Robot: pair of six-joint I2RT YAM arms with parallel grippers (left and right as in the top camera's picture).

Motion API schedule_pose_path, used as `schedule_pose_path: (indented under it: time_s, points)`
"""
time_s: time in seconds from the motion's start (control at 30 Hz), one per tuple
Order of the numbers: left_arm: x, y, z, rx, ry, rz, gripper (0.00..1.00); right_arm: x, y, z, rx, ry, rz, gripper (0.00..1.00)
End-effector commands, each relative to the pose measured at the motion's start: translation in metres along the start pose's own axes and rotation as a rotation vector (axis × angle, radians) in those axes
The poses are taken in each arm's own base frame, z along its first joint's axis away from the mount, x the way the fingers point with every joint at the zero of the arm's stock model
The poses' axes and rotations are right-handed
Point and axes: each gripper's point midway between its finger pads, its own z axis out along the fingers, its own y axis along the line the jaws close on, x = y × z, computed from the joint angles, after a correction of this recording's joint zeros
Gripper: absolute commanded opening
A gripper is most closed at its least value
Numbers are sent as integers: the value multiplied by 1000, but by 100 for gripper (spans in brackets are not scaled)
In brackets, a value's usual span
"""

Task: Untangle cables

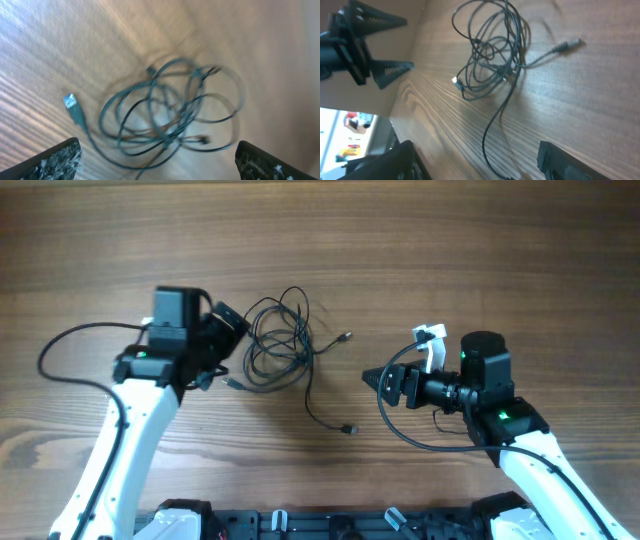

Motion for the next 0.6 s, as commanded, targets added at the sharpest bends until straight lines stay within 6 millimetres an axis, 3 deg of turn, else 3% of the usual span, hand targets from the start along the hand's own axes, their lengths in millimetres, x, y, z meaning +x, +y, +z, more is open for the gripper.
schedule_pose_path:
  time_s: [0.0,0.17,0.33,0.47,0.57]
  points:
    - [-14,-5,-20,74,9,-51,100,-34,9,1,78,-77,-107,80]
    - [-14,13,-21,18,30,-94,100,-47,17,21,136,-76,-120,77]
    - [-11,17,-21,2,42,-98,100,-61,20,66,144,1,-97,66]
    - [-11,17,-21,2,42,-98,100,-62,19,102,132,46,-108,64]
    - [-11,17,-21,2,42,-98,100,-62,4,130,187,27,-57,62]
